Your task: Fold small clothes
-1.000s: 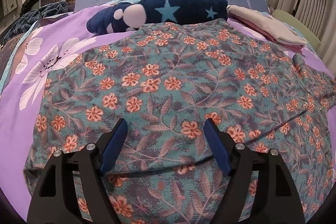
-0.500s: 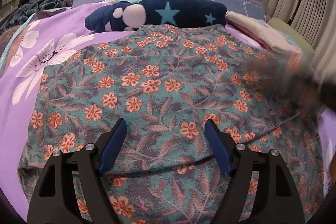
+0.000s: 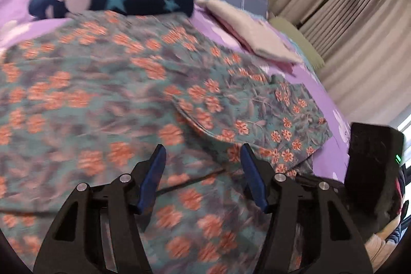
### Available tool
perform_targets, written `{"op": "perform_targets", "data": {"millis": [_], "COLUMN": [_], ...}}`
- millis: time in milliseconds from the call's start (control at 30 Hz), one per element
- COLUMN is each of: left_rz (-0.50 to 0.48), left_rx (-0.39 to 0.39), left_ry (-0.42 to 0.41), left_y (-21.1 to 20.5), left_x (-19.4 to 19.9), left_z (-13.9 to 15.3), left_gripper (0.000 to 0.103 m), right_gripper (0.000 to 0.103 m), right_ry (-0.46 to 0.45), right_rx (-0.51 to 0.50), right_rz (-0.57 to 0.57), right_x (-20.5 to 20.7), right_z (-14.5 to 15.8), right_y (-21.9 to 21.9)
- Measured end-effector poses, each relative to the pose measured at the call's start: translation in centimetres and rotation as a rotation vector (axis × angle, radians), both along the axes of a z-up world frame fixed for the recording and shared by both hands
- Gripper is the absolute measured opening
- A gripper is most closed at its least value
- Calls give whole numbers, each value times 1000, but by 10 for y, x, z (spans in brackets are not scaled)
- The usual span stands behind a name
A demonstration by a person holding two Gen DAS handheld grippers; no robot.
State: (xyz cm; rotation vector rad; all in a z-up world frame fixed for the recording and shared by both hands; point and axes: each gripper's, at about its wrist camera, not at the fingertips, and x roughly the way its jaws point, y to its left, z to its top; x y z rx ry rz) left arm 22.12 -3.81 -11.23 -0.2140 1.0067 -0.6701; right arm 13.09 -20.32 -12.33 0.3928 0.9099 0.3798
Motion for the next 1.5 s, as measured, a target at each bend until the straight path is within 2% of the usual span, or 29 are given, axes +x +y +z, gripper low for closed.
{"op": "perform_targets", "data": {"millis": [167,300,367,400,433,467,500,533,600,700,867,967,1033,1100,1167,1233,1367,1500], "left_rz": [-12,3,7,5,-7,-23,-31,-29,-48,-63,-62,-45,-25,9,69,131,268,330], "left_rx": [-56,-76,-86,-75,-53,-35,-15,1,3,-21,-74,-53,-36,-7,13,8,16,30], "left_ry": [55,93,99,80,64,65,70,45,-11,-116,-287,-354,-368,-385,-391,-374,-350,-314], "left_y": [-18,-22,-24,-27,-30,-29,-33,-36,-43,-49,-37,-29,-18,-4,21,49,112,154], "left_x": [12,15,16,16,15,15,15,14,10,5,-2,-6,-5,-4,1,7,12,11], "left_z": [-2,-2,-3,-4,-4,-4,-4,0,15,55,134,159,167,172,173,171,166,154], "left_gripper": [61,68,68,61,29,8,2,2,2,2,2,2,2,2,2,2,2,2], "right_gripper": [25,25,25,25,25,25,25,26,35,42,44,45,45,41,40,40,46,54], "right_ry": [-12,-21,-27,-27,-28,-27,-25,-28,-43,-80,-99,-116,-108,-43,-54,-53,-54,-62], "right_rx": [35,31,27,30,35,38,40,39,28,-29,-35,-6,-48,-90,-80,-117,-158,-196], "right_rz": [-9,-10,-9,-10,-10,-11,-13,-11,7,2,-63,-103,-143,-181,-195,-186,-167,-149], "right_x": [-2,-4,-6,-5,-5,-5,-6,-8,-13,-21,-17,-6,1,9,6,4,2,2], "right_z": [-5,-5,-5,-6,-6,-6,-5,-3,2,11,18,22,18,4,1,3,2,3], "right_y": [-8,-8,-8,-9,-10,-11,-12,-12,-13,-13,-29,-38,-39,-40,-42,-37,-29,-20]}}
